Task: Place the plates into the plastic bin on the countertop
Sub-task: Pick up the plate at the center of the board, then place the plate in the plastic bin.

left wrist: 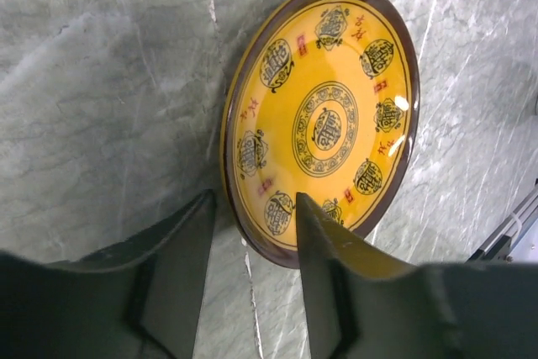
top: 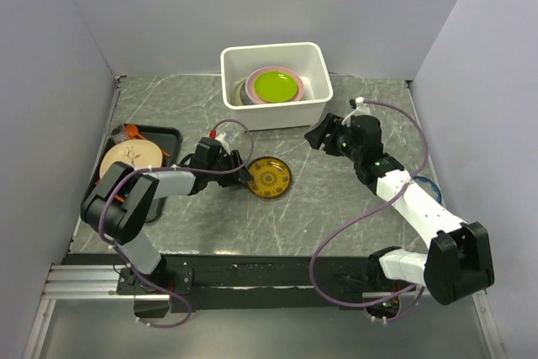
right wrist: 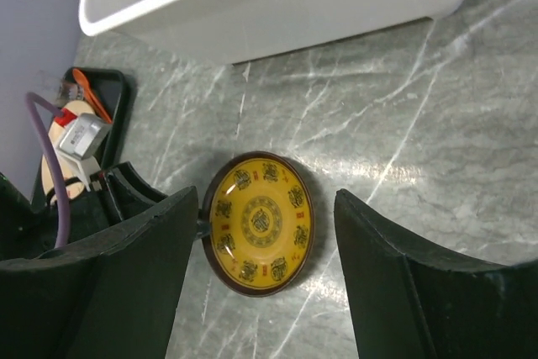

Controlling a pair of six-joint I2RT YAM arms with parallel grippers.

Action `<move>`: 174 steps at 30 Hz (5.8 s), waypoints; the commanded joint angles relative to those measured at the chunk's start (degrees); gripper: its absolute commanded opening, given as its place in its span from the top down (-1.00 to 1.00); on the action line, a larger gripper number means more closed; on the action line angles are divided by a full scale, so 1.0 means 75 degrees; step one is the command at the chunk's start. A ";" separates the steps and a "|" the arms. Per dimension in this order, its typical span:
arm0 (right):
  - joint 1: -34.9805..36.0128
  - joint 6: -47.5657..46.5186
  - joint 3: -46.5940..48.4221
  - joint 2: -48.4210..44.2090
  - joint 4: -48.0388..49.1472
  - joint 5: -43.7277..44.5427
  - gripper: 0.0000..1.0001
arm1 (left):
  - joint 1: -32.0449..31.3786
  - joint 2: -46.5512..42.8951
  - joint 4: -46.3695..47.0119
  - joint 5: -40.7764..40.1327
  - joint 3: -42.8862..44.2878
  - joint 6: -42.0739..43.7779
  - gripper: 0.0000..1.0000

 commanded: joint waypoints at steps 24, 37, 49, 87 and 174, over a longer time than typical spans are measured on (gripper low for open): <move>-0.0168 0.0338 -0.0948 0.0375 0.0832 -0.1063 -0.47 | -0.0056 -0.0795 0.0099 -0.0463 -0.0026 -0.0135 0.99; -0.0121 0.0373 -0.1159 0.1043 0.1558 -0.2305 -0.47 | 0.0073 -0.1674 0.0591 0.0099 -0.0377 -0.0440 0.99; 0.0570 0.0665 -0.1241 0.1757 0.2566 -0.2984 -0.43 | 0.0390 -0.2401 0.0789 0.0392 -0.0811 -0.0686 0.99; 0.1086 0.1111 -0.1018 0.2860 0.3469 -0.3430 1.00 | 0.0460 -0.2776 0.0416 0.0053 -0.0940 -0.0440 -0.09; -0.0261 0.0981 0.9786 0.7980 0.0082 -0.3243 1.00 | 0.0765 -0.4851 -0.1648 -0.3030 -0.1573 0.0017 -0.99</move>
